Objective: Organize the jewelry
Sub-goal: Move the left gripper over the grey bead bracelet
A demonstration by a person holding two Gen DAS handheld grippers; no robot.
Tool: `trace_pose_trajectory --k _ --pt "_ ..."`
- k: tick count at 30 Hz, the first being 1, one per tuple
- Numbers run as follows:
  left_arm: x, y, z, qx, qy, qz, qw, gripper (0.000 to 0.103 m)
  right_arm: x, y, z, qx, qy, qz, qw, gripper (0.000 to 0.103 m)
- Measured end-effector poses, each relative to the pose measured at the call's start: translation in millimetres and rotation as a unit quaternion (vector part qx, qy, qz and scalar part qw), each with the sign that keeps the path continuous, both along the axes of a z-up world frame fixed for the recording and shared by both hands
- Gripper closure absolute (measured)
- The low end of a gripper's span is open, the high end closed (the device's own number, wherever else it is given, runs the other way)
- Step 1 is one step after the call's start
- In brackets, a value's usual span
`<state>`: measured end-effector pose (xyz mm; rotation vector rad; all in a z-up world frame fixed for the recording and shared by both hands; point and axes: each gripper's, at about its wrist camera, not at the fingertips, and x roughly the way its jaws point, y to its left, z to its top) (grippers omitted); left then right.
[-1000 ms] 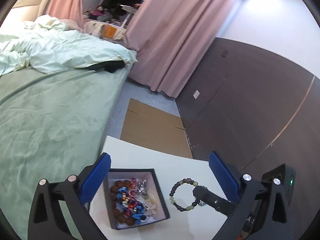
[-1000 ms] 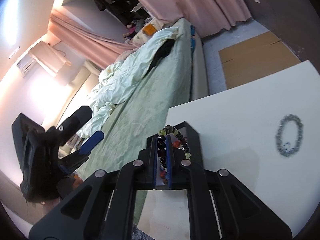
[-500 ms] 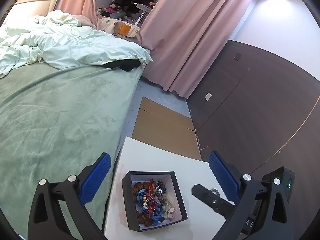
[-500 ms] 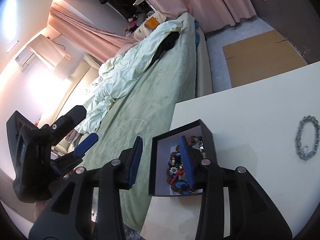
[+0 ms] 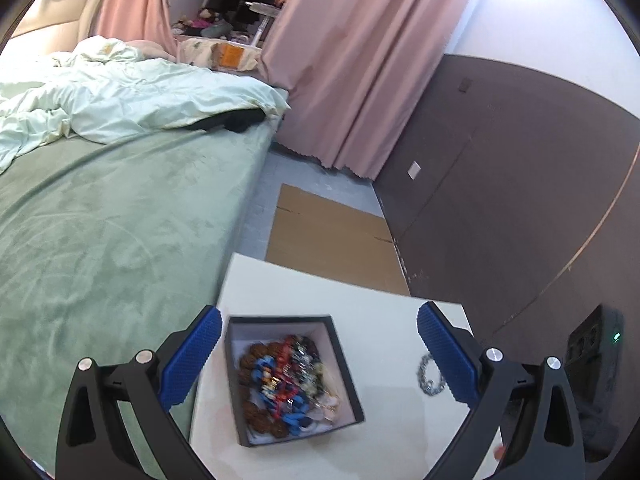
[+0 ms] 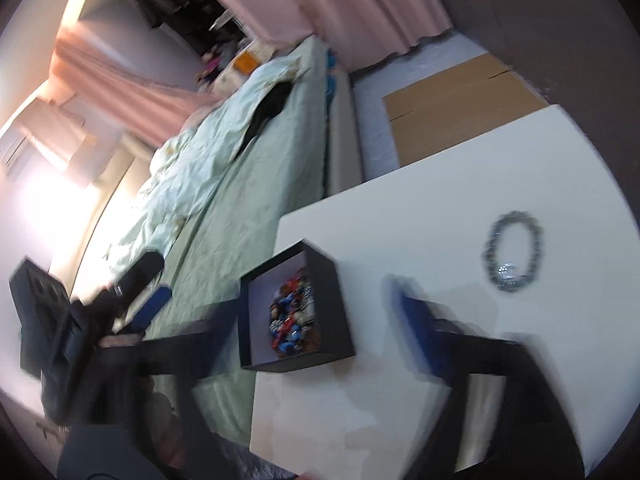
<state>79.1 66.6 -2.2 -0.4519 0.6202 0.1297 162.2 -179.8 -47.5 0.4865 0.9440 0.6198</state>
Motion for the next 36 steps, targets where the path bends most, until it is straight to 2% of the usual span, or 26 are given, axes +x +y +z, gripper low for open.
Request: trace_pose_trajectory --k 7,10,22,29,32,36 --pt "7 -32 -7 0.015 0.005 -0.024 0.9996 0.008 5 -39 -4 -0.011 0.026 -0.029 0.999 0.004" --pt "12 -46 -11 0.014 0.009 -0.038 0.9991 0.008 6 -57 -4 -0.001 0.033 -0.040 0.999 0.004" --pt "35 -106 -35 0.029 0.037 -0.096 0.9943 0.008 12 -106 4 0.010 0.030 -0.084 0.996 0.004" --pt "47 -124 -42 0.032 0.044 -0.117 0.9917 0.008 21 -134 3 0.011 0.035 -0.109 0.993 0.004" --pt "53 -128 -47 0.020 0.053 -0.130 0.9899 0.008 26 -150 1 0.017 0.040 -0.121 0.992 0.004" --pt "60 -133 -51 0.018 0.061 -0.147 0.9871 0.016 33 -171 -7 0.037 0.055 -0.142 0.988 0.004"
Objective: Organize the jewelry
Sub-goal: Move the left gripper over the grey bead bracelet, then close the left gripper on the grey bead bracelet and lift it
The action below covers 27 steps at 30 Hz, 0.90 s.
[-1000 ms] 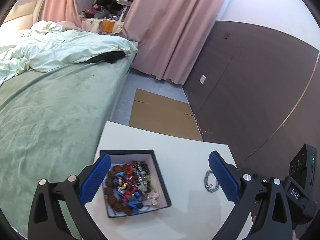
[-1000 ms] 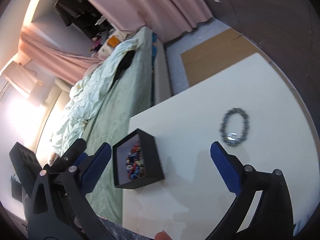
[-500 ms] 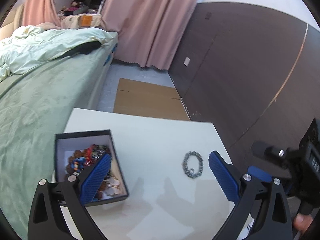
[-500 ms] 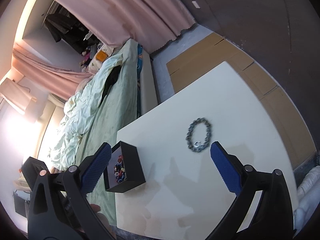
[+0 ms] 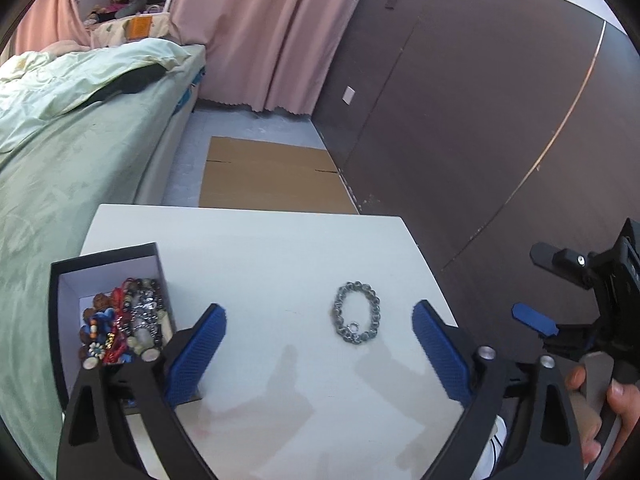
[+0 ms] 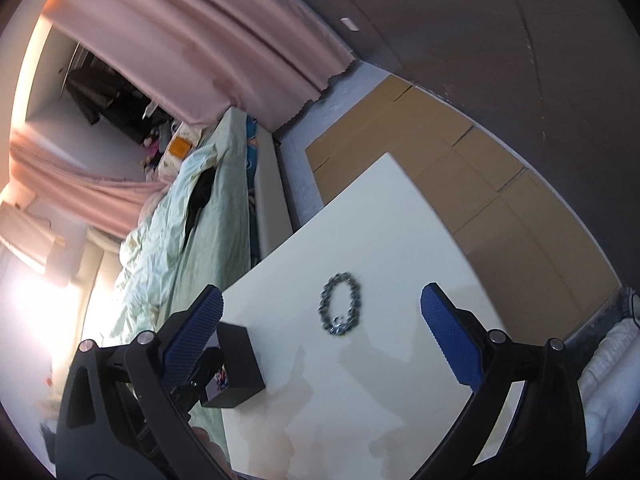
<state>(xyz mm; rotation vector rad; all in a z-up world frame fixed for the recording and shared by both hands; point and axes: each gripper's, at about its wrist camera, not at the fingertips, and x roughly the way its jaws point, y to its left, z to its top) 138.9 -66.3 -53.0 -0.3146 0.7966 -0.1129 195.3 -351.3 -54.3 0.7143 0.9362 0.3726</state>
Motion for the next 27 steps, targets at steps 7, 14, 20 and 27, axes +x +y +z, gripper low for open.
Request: trace_pose_trajectory --k 7,14,20,27 --pt "16 -15 -19 -0.006 0.031 -0.030 0.9990 0.040 9 -5 -9 0.021 0.013 0.000 1.000 0.004" --pt "36 -41 -42 0.022 0.056 -0.064 0.9962 0.058 17 -4 -12 0.017 0.019 0.001 1.000 0.014" --pt "56 -50 -62 0.035 0.079 -0.071 0.9937 0.062 26 -2 -15 0.015 0.026 -0.003 1.000 0.021" --pt "74 -57 -79 0.054 0.090 -0.068 0.9922 0.070 33 5 -17 0.010 0.029 -0.002 1.000 0.021"
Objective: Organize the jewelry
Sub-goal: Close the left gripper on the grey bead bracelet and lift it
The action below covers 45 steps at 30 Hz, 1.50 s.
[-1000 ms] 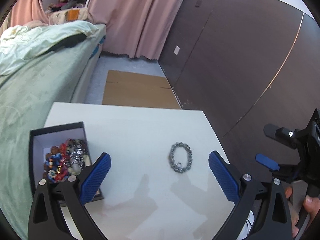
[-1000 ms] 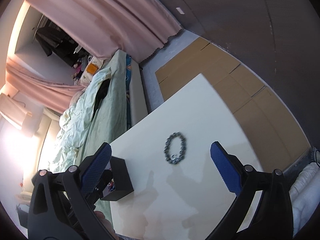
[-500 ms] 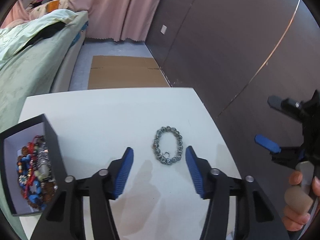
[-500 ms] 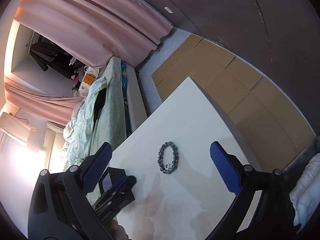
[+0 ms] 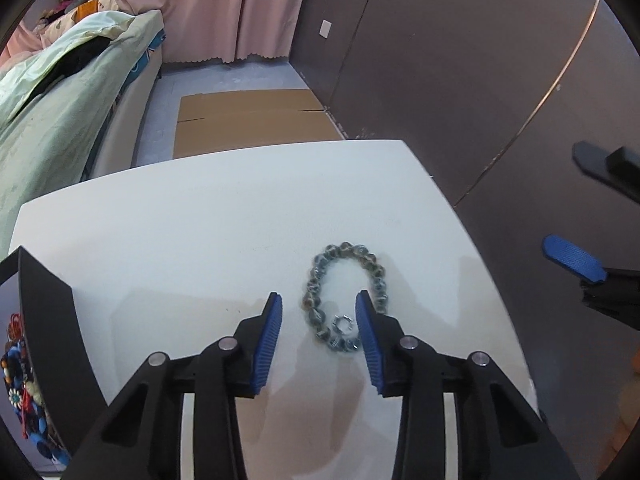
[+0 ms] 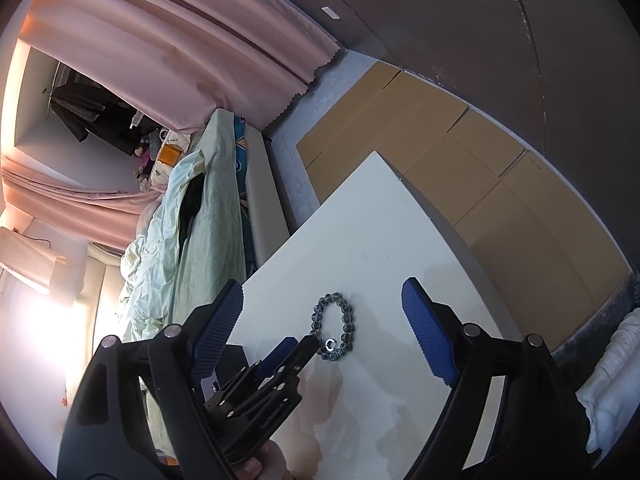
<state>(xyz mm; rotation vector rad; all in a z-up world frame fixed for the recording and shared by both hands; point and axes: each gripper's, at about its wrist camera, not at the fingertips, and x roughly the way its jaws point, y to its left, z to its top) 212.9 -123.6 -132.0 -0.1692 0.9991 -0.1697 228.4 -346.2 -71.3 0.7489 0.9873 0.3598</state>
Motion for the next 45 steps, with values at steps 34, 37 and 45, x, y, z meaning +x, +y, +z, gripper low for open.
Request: trace_pose_trajectory --k 34,37,45 --pt "-20 -7 32 0.029 -0.044 0.000 0.9986 0.095 -16 31 1 -0.042 -0.001 0.029 0.999 0.021" --pt "-31 -3 43 0.027 -0.053 0.003 0.9982 0.095 -22 30 2 -0.045 -0.003 0.028 0.999 0.021" --pt "-55 14 68 0.016 -0.075 0.016 0.9970 0.095 -28 39 2 -0.058 -0.004 0.040 0.998 0.021"
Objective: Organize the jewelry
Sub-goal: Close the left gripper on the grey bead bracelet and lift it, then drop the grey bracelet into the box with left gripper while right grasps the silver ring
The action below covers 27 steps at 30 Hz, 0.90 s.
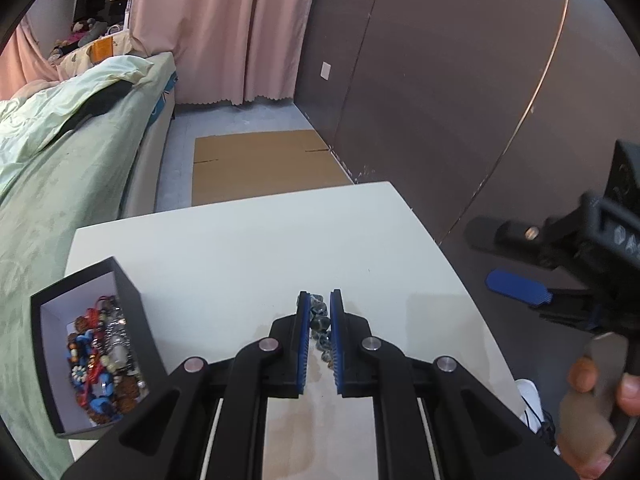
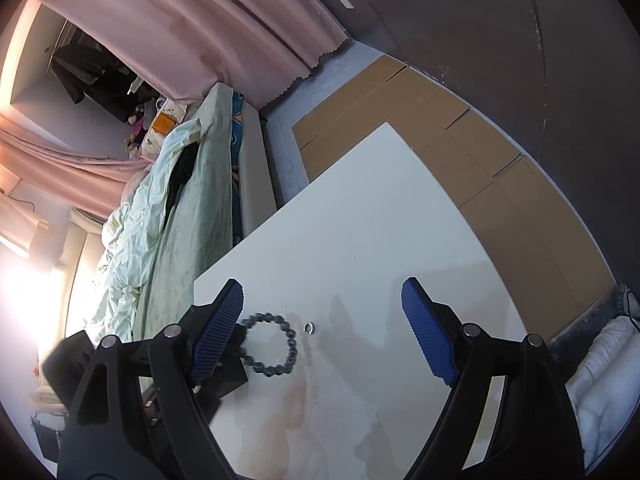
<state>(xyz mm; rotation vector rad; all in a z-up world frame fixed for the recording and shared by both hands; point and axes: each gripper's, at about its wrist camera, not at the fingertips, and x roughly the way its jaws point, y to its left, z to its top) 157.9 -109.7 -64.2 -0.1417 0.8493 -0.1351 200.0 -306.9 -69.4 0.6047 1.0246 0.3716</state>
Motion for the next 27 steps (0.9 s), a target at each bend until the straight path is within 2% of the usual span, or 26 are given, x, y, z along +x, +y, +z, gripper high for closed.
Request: trace_pose_trajectory --k 5,13,19,26,27 --pt "-14 14 13 -0.012 -0.011 0.010 0.9998 0.095 -1 13 -6 -0.001 0.005 0.017 1.000 0.021" --pt "-34 47 31 -0.037 -0.024 0.033 0.9985 0.095 1 42 -17 -0.018 0.015 0.058 0.998 0.043" --pt "-47 74 43 -0.059 -0.032 0.050 0.9965 0.095 0 73 -30 -0.053 0.022 0.092 0.994 0.055" --pt "-56 99 51 -0.072 -0.037 0.068 0.9943 0.095 1 103 -44 -0.105 0.023 0.113 0.988 0.060" --pt "-58 103 52 -0.074 -0.038 0.072 0.9939 0.095 1 105 -45 -0.109 0.023 0.115 0.987 0.064"
